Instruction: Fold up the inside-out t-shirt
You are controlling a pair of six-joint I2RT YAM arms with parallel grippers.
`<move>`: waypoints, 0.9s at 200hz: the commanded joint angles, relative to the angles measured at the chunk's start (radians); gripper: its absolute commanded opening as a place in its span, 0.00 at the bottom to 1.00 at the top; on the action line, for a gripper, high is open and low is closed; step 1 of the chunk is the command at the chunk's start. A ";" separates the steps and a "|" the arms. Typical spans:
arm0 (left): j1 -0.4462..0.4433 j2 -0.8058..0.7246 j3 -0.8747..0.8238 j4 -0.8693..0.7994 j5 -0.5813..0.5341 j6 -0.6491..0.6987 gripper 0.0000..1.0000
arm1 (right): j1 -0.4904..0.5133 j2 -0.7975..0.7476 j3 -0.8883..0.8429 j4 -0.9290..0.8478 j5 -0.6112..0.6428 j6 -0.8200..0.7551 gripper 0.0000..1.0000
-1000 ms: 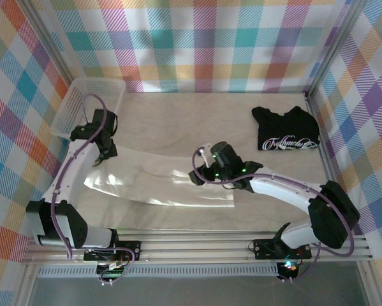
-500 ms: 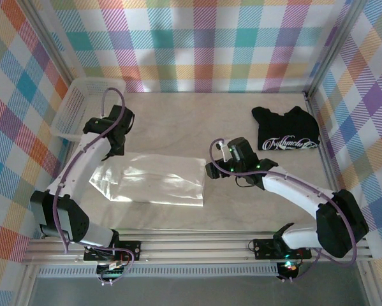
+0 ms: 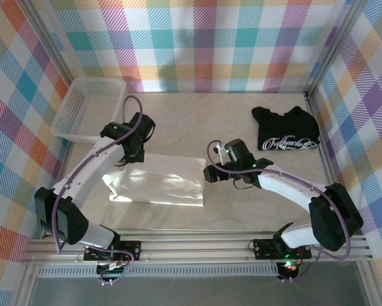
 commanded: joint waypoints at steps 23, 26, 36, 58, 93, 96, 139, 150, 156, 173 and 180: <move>-0.117 0.070 0.003 0.079 0.170 -0.166 0.00 | -0.011 -0.033 -0.018 -0.043 0.032 -0.006 0.78; -0.126 0.076 0.002 0.092 0.184 -0.171 0.01 | -0.013 -0.036 -0.020 -0.045 0.035 -0.006 0.78; -0.150 0.098 0.001 0.137 0.226 -0.197 0.03 | -0.019 -0.047 -0.028 -0.050 0.043 -0.007 0.78; -0.197 0.171 0.004 0.255 0.325 -0.263 0.18 | -0.039 -0.075 -0.043 -0.065 0.058 -0.005 0.78; -0.257 0.308 0.026 0.515 0.562 -0.370 0.44 | -0.083 -0.124 -0.073 -0.076 0.090 0.016 0.78; -0.260 0.321 0.036 0.515 0.572 -0.367 0.46 | -0.086 -0.127 -0.073 -0.079 0.093 0.018 0.78; -0.236 0.189 -0.012 0.506 0.571 -0.292 0.53 | -0.094 -0.173 -0.092 -0.039 0.054 0.039 0.78; -0.199 0.093 -0.098 0.503 0.546 -0.295 0.56 | -0.089 -0.165 -0.098 0.013 -0.013 0.053 0.78; -0.173 0.045 -0.154 0.501 0.533 -0.304 0.56 | -0.080 -0.154 -0.097 0.051 -0.044 0.062 0.77; -0.098 -0.088 -0.296 0.501 0.526 -0.324 0.57 | -0.028 -0.087 -0.062 0.123 -0.105 0.069 0.77; -0.068 -0.129 -0.349 0.492 0.536 -0.327 0.57 | 0.006 -0.050 -0.033 0.133 -0.112 0.060 0.78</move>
